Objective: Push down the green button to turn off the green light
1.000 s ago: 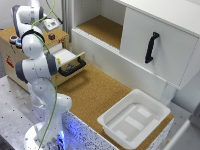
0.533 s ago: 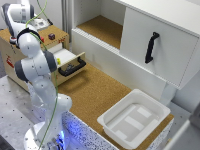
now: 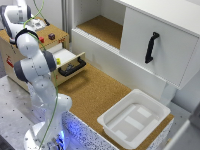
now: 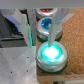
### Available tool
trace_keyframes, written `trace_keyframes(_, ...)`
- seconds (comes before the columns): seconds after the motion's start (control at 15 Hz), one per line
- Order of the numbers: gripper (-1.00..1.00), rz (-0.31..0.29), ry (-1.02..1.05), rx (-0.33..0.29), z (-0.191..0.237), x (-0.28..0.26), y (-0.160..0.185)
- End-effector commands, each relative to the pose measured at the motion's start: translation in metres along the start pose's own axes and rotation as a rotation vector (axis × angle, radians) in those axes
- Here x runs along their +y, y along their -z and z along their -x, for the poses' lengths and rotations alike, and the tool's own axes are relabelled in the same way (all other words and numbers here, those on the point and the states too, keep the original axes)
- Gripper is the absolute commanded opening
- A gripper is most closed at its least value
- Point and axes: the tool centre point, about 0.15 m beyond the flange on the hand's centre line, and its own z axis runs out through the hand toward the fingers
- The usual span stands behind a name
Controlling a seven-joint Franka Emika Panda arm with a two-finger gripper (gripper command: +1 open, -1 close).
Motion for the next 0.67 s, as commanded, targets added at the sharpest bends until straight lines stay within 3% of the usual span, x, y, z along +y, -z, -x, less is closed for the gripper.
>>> trace_keyframes(0.0, -1.00, -0.028, 0.038, -0.005, -0.006, 0.011, -0.028)
trace_keyframes(0.33, -1.00, 0.005, 0.050, 0.009, -0.008, 0.033, -0.038)
trace_keyframes(0.47, -1.00, 0.033, 0.118, -0.071, -0.010, 0.035, -0.053)
trace_keyframes(0.6, -1.00, 0.017, 0.104, -0.046, -0.006, 0.030, -0.059)
